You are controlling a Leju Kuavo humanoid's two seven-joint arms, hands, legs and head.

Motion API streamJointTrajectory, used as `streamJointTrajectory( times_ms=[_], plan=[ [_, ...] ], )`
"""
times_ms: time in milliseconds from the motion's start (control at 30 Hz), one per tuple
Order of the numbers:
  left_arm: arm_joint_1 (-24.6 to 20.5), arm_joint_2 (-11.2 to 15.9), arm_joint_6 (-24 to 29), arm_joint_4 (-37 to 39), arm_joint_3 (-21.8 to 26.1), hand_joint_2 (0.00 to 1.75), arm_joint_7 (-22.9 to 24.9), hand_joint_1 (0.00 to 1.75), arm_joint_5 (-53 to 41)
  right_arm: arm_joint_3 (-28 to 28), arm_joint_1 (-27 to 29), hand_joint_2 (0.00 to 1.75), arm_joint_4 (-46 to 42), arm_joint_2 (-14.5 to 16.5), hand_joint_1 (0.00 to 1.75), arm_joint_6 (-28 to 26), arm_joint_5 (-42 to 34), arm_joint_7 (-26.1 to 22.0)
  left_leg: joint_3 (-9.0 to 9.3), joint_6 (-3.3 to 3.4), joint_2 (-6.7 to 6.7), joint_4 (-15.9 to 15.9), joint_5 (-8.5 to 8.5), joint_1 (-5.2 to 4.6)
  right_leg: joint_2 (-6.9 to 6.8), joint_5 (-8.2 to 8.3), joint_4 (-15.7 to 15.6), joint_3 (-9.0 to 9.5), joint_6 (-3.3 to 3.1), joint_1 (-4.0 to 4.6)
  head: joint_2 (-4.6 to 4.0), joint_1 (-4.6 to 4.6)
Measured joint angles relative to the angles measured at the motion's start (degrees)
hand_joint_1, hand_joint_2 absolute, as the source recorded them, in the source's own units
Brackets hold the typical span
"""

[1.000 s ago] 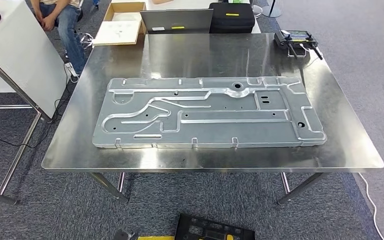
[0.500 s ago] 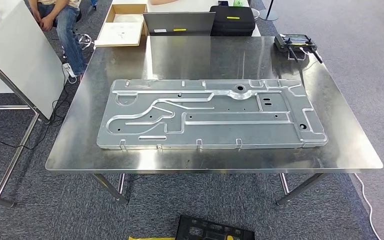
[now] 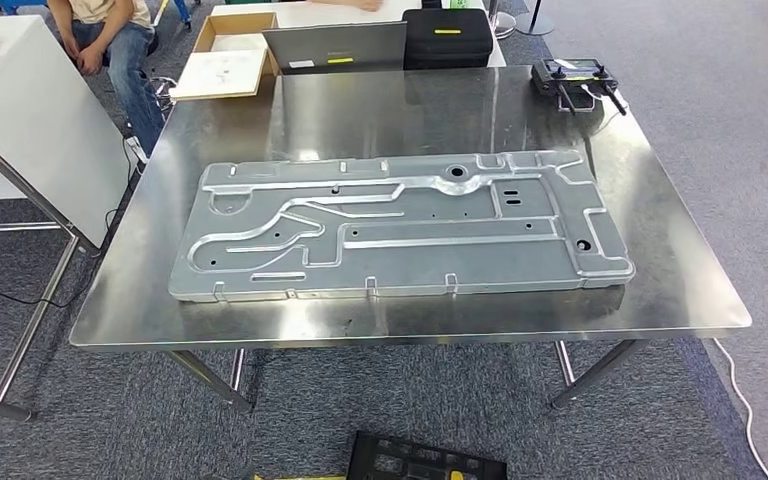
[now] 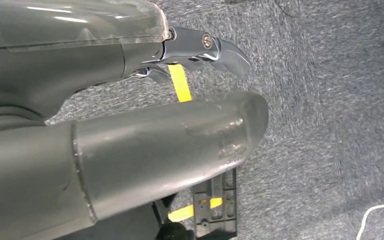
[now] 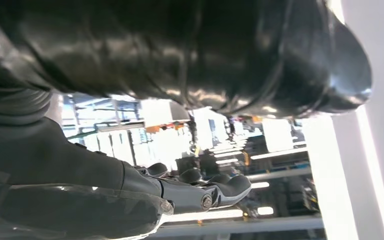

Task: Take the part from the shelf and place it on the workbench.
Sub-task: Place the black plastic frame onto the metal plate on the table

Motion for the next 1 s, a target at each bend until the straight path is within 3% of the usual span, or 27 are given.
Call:
streamJointTrajectory(
  times_ms=[33, 67, 167, 233, 333, 367, 400, 467, 533, 567, 667, 733, 867, 933, 1000],
  plan=[
    [-0.07, 0.00, 0.18, 0.04, -0.22, 0.00, 0.01, 0.00, 0.25, -0.21, -0.17, 0.00, 1.09, -0.03, 0.00, -0.60, 0.21, 0.32, -0.54, 0.21, -0.01, 1.23, 0.02, -0.03, 0.04, 0.03, 0.01, -0.05, -0.05, 0.19, 0.00, 0.00],
    [-0.11, 0.00, 0.34, 0.07, -0.41, 0.00, 0.01, 0.00, 0.47, -0.39, -0.32, 0.00, 2.28, 0.00, 0.00, -1.36, 0.43, 0.65, 0.01, 0.59, -0.03, 0.15, 1.17, -0.11, 0.09, 0.04, 0.01, -0.03, -0.07, 0.42, 0.00, 0.00],
    [-0.32, 0.14, 0.57, 0.09, -0.78, 0.00, 0.01, 0.00, 1.08, -0.64, -0.56, 0.00, 5.59, 0.57, 0.00, -3.82, 0.96, 1.23, 5.31, 2.80, -0.08, -11.02, 6.54, -0.76, 0.19, 0.08, -0.02, 0.17, -0.04, 0.93, 0.00, 0.04],
    [-0.55, 0.30, 0.62, 0.12, -0.97, 0.00, 0.00, 0.00, 1.18, -0.79, -0.70, 0.00, 7.09, 1.09, 0.00, -4.52, 1.07, 1.31, 6.86, 3.69, -0.03, -14.78, 7.43, -1.15, 0.14, 0.25, -0.13, 0.02, 0.27, 0.76, 0.00, 0.05],
    [-0.67, 0.31, 0.72, 0.20, -1.27, 0.00, -0.01, 0.00, 1.21, -0.94, -0.91, 0.00, 8.77, 1.54, 0.00, -4.85, 1.14, 1.74, 7.47, 3.65, 0.08, -16.63, 8.33, -1.15, 0.06, 0.49, -0.59, 0.13, 1.13, 0.57, 0.00, 0.06],
    [-0.72, 0.32, 0.81, 0.22, -1.38, 0.00, -0.01, 0.00, 1.25, -1.01, -0.96, 0.00, 9.43, 1.67, 0.00, -5.12, 1.12, 2.11, 7.92, 3.69, 0.15, -17.59, 8.88, -0.99, 0.04, -0.09, -0.05, -0.04, 1.38, 0.60, 0.00, 0.08],
    [-0.79, 0.32, 0.96, 0.29, -1.49, 0.00, -0.01, 0.00, 1.39, -1.15, -1.03, 0.00, 10.18, 1.91, 0.00, -5.48, 1.14, 2.59, 8.31, 3.69, 0.22, -18.46, 9.41, -0.79, 0.03, -1.26, 1.48, -0.67, 1.64, 0.64, 0.00, 0.11],
    [-0.90, 0.35, 1.18, 0.48, -1.66, 0.00, 0.00, 0.00, 1.84, -1.74, -1.19, 0.00, 11.70, 3.13, 0.00, -6.15, 1.61, 3.38, 8.46, 3.74, 0.28, -19.00, 9.80, -0.64, 0.02, -4.72, 7.52, -3.49, 2.21, 0.45, 0.00, 0.14],
    [-0.85, 0.35, 1.27, 0.71, -1.74, 0.00, 0.02, 0.00, 2.35, -2.68, -1.34, 0.00, 12.86, 5.39, 0.00, -6.40, 2.75, 4.00, 8.30, 3.56, 0.29, -18.78, 9.72, -0.59, -0.02, -6.18, 12.19, -5.77, 2.75, 0.18, 0.00, 0.14],
    [-0.82, 0.35, 1.28, 0.78, -1.77, 0.00, 0.03, 0.00, 2.53, -3.15, -1.40, 0.00, 13.38, 6.59, 0.00, -6.44, 3.37, 4.36, 8.24, 3.39, 0.29, -18.53, 9.58, -0.59, -0.05, -5.31, 11.85, -5.60, 2.92, 0.02, 0.00, 0.15],
    [-0.94, 0.36, 1.36, 0.89, -1.85, 0.00, 0.06, 0.00, 2.98, -4.70, -1.92, 0.00, 14.68, 9.94, 0.00, -6.52, 5.01, 6.02, 8.07, 2.53, 0.28, -17.21, 8.72, -0.65, -0.13, -0.50, 2.54, -0.82, 2.92, -0.14, 0.00, 0.18],
    [-1.13, 0.37, 1.43, 0.90, -1.96, 0.00, 0.06, 0.00, 3.22, -5.77, -2.29, 0.00, 15.47, 12.66, 0.00, -6.63, 6.03, 7.41, 7.84, 1.88, 0.22, -16.43, 8.19, -0.76, -0.06, 0.23, -0.77, 0.80, 2.01, 0.26, 0.00, 0.16],
    [-1.28, 0.41, 1.45, 0.92, -2.22, 0.00, 0.05, 0.00, 3.64, -6.71, -2.53, 0.00, 17.87, 17.75, 0.00, -6.74, 8.47, 9.90, 7.34, 0.88, 0.10, -15.08, 7.06, -0.62, 0.06, 0.31, -0.79, 0.62, 0.25, 0.30, 0.00, 0.09],
    [-1.39, 0.48, 1.45, 0.96, -2.43, 0.00, 0.05, 0.00, 3.85, -6.83, -2.65, 0.00, 19.76, 19.93, 0.00, -6.76, 10.33, 10.89, 4.98, 0.20, 0.00, -9.82, 3.80, -0.36, -0.01, 0.44, -0.89, 0.56, -0.47, 0.33, 0.00, 0.05],
    [-1.47, 0.54, 1.51, 1.04, -2.66, 0.00, 0.06, 0.00, 3.91, -6.83, -2.72, 0.00, 21.94, 21.87, 0.00, -6.76, 11.56, 11.37, 1.31, -0.15, -0.02, -2.00, 0.28, -0.16, -0.04, 0.45, -0.82, 0.38, -0.76, 0.49, 0.00, 0.02]
  ],
)
